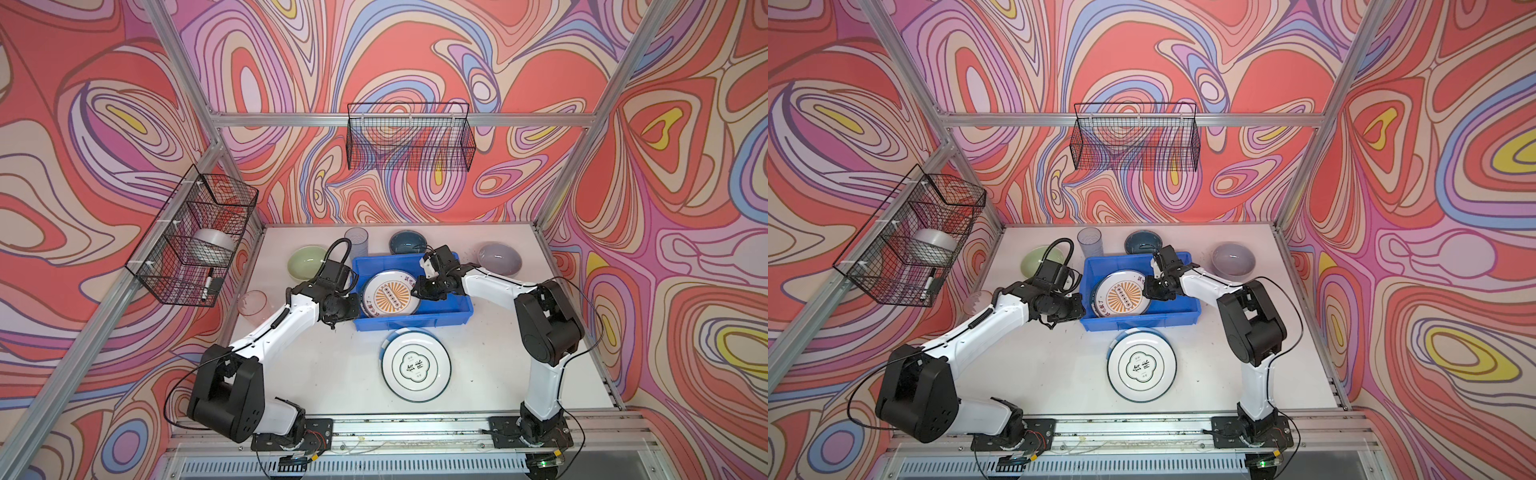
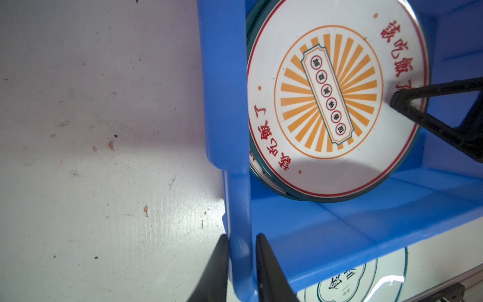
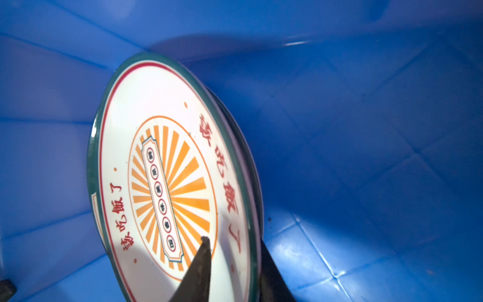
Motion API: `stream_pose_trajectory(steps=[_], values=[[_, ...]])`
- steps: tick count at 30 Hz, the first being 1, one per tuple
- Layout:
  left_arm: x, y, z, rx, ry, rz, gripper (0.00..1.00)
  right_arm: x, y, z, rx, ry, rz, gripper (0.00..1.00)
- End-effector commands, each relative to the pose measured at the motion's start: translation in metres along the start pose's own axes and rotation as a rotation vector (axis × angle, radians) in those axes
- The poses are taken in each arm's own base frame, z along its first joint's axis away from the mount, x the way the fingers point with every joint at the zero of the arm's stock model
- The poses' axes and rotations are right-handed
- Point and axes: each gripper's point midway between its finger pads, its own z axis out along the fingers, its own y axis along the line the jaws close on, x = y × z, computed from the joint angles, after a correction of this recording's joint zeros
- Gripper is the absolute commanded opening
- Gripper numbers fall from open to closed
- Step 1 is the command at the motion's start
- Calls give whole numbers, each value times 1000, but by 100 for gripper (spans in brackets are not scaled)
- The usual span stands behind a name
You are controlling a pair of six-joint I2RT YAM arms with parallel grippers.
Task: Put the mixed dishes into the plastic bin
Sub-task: 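Lower the sunburst plates into the bin and open the right gripper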
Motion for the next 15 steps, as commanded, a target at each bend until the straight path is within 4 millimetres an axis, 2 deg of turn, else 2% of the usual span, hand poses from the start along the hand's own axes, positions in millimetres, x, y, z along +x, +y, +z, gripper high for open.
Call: stream_pose_trajectory(steps=[1, 4, 6, 15], values=[[-7, -8, -4, 29, -4, 4, 23, -1, 3, 7, 15, 9, -30, 32], [-7, -9, -5, 32, -6, 5, 23, -1, 5, 9, 20, 12, -43, 37], [-7, -8, -5, 32, -7, 4, 23, -1, 7, 10, 22, 10, -59, 48], [-6, -8, -6, 32, -6, 2, 22, 1, 11, 16, 46, 28, -86, 50]])
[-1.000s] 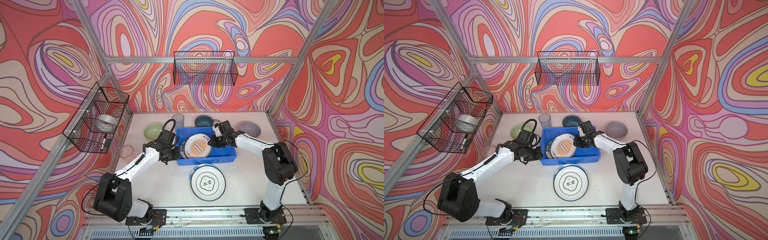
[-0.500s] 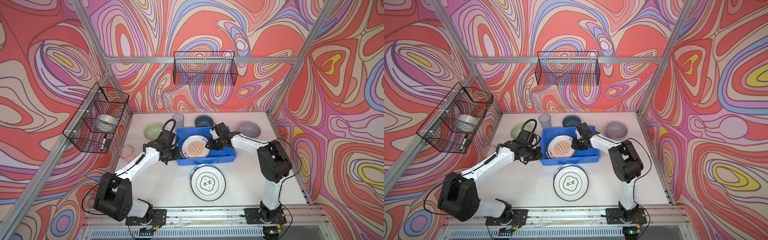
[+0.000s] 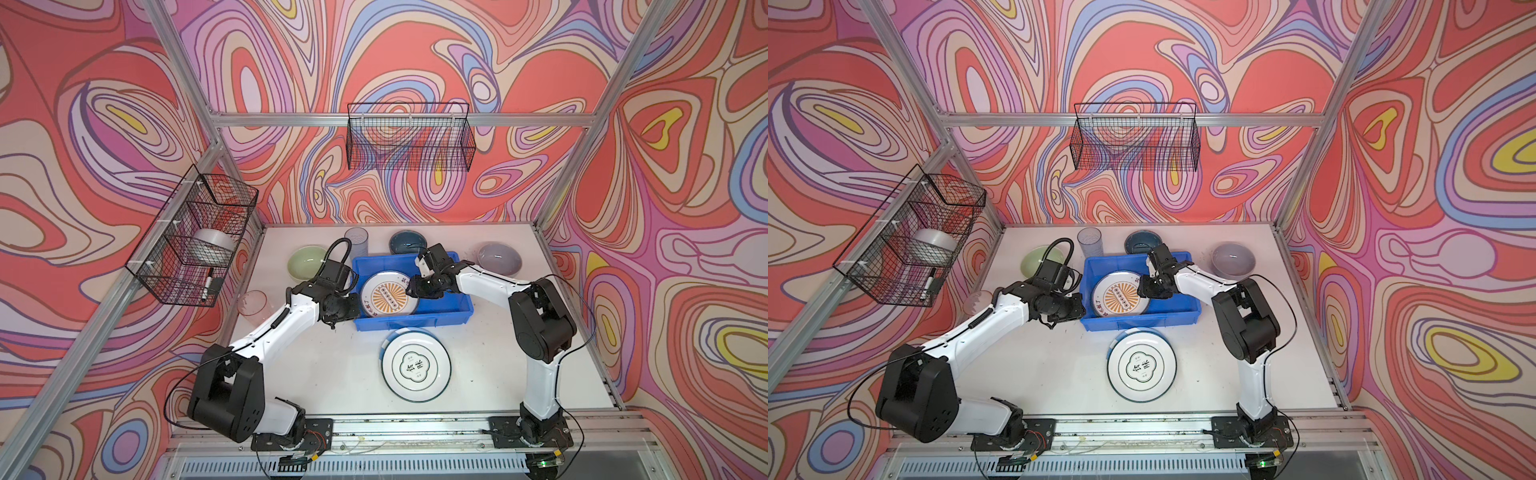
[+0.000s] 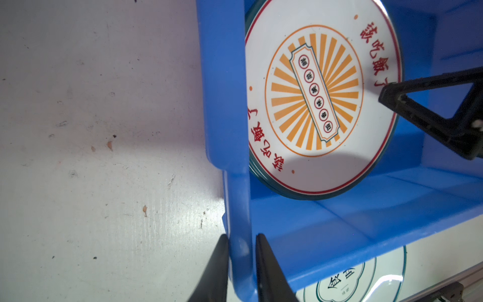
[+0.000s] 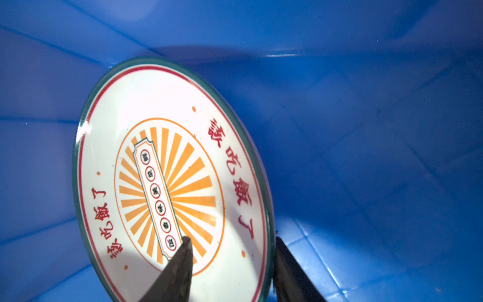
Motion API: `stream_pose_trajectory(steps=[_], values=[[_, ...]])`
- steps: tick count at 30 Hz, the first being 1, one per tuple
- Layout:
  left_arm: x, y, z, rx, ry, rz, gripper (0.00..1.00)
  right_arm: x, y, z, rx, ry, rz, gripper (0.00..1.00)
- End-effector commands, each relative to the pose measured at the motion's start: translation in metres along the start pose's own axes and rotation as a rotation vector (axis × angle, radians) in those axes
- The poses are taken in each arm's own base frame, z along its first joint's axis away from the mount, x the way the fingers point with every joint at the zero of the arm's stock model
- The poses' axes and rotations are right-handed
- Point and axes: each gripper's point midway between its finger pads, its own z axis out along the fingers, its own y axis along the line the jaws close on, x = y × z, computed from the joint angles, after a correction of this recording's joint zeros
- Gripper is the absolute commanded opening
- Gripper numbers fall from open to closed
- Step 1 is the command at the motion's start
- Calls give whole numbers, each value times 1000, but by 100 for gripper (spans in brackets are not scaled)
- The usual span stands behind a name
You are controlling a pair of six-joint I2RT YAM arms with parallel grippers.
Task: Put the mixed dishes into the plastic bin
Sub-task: 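Lower the sunburst plates into the bin and open the right gripper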
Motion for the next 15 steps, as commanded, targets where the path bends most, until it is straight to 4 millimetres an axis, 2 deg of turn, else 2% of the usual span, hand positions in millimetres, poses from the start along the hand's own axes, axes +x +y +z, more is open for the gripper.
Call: stream_pose_trajectory(steps=[1, 6, 11, 15], values=[[-6, -8, -6, 28, -8, 2, 22, 6, 6, 10, 7, 26, -37, 51], [-7, -8, -7, 29, -9, 2, 22, 6, 9, 11, 34, 23, -69, 58], [-8, -9, -6, 32, -8, 2, 22, 6, 12, 12, 38, 26, -81, 60], [-8, -9, -7, 30, -7, 3, 22, 9, 26, 13, -45, 37, -96, 62]])
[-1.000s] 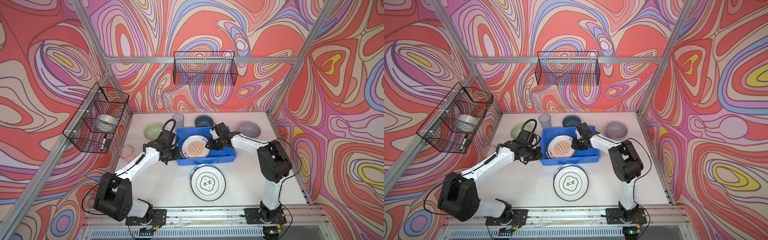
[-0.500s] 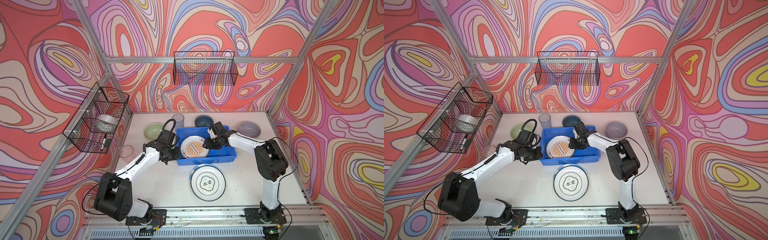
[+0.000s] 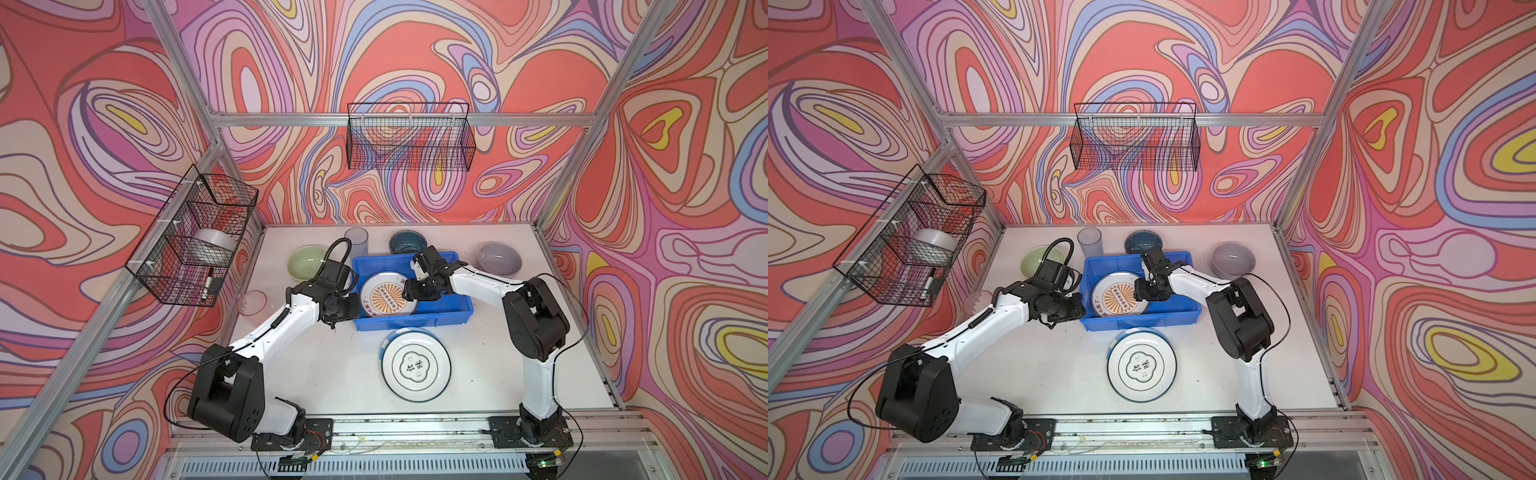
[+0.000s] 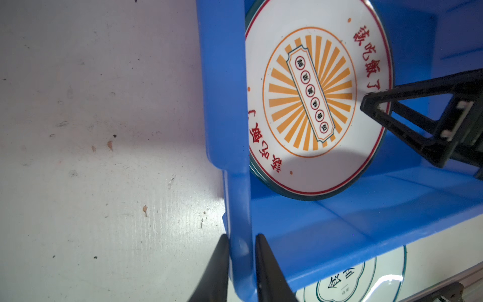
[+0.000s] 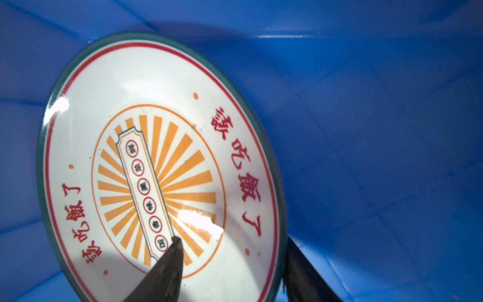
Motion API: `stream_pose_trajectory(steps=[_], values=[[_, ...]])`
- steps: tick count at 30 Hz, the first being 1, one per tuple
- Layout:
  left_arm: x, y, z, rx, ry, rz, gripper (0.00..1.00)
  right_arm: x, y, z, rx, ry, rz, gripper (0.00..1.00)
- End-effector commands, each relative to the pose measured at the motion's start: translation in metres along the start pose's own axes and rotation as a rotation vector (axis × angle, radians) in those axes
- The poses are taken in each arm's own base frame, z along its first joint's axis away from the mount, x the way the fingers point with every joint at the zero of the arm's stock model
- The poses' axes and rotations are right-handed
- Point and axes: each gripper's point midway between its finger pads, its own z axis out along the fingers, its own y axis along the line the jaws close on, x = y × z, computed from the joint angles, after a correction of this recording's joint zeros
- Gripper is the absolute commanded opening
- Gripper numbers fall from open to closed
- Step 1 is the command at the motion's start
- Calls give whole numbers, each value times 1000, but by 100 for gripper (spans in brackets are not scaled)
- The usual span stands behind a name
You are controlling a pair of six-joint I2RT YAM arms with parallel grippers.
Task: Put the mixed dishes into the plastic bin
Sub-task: 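Lower the sunburst plates into the bin and open the right gripper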
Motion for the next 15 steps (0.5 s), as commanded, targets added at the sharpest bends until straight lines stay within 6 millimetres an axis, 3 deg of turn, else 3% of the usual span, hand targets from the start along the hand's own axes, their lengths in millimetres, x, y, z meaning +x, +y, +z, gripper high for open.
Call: stream_pose_trajectory(steps=[1, 7, 12, 15], values=[[-8, -9, -8, 31, -10, 4, 22, -2, 23, 2, -89, -4, -34, 62], [-8, -9, -12, 26, -13, 16, 22, -5, 16, -4, -40, -13, -44, 64], [-10, -9, -18, 21, -22, 23, 31, -10, 9, -17, 12, -27, -50, 64], [-13, -6, -22, 1, -39, 14, 41, -14, 4, -29, 50, -41, -53, 65]])
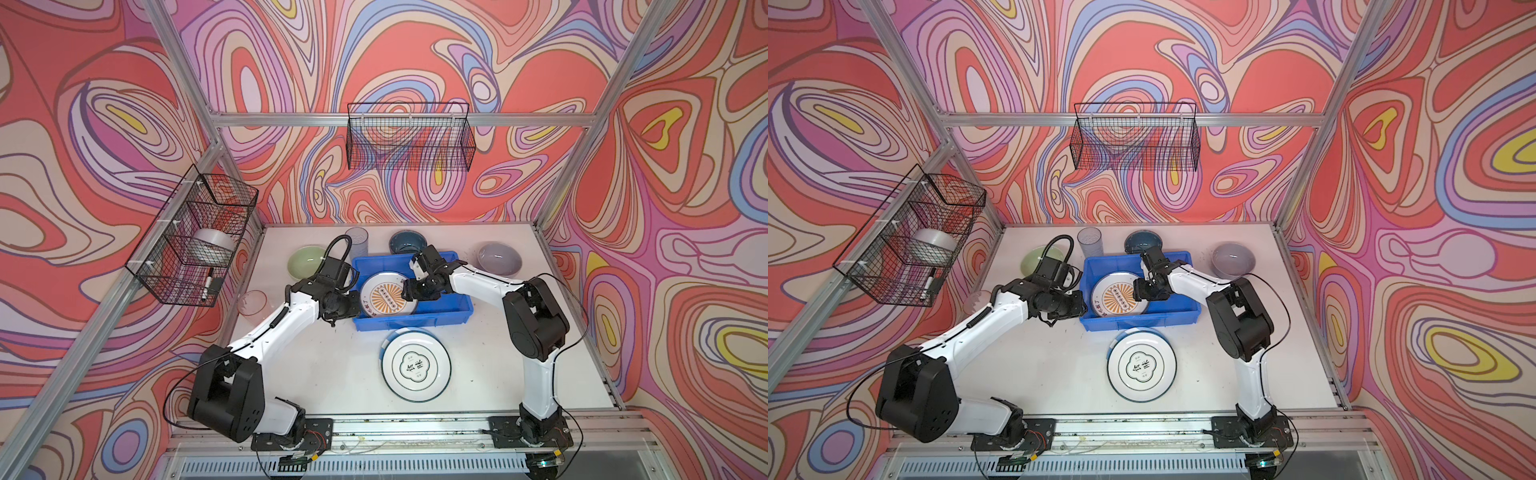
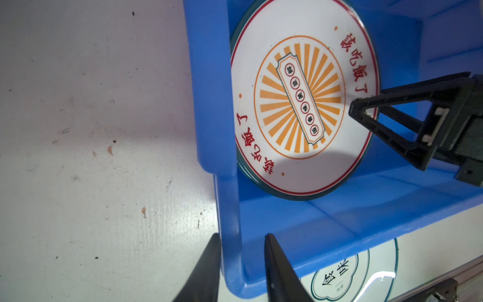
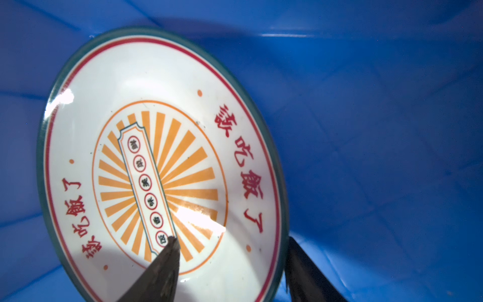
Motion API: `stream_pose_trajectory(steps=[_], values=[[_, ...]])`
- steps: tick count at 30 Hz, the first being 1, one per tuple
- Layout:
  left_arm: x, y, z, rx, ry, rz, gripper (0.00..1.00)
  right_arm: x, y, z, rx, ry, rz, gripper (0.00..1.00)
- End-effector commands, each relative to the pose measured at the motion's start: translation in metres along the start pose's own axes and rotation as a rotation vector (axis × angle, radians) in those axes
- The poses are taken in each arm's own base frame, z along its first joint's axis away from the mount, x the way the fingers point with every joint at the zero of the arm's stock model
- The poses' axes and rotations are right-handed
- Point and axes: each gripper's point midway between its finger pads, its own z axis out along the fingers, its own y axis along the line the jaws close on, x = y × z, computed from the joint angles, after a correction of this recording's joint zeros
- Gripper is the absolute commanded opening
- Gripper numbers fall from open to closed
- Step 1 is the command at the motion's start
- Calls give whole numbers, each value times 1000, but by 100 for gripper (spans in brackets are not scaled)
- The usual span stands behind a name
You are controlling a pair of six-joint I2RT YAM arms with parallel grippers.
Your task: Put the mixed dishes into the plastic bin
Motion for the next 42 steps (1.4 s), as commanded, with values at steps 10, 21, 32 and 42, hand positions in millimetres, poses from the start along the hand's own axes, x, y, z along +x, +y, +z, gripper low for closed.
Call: stream_pose_trajectory(steps=[10, 21, 32, 42], values=[[-1, -9, -41, 27, -29, 50, 50, -11, 10, -79, 38, -85, -52, 65], [39, -9, -61, 40, 38, 113, 53, 41, 28, -155, -114, -105, -51, 60], [88, -42, -45, 81, 62, 212, 61, 129, 8, -157, -170, 24, 7, 60], [128, -57, -16, 177, 122, 194, 44, 182, -19, -127, -146, 98, 141, 53]])
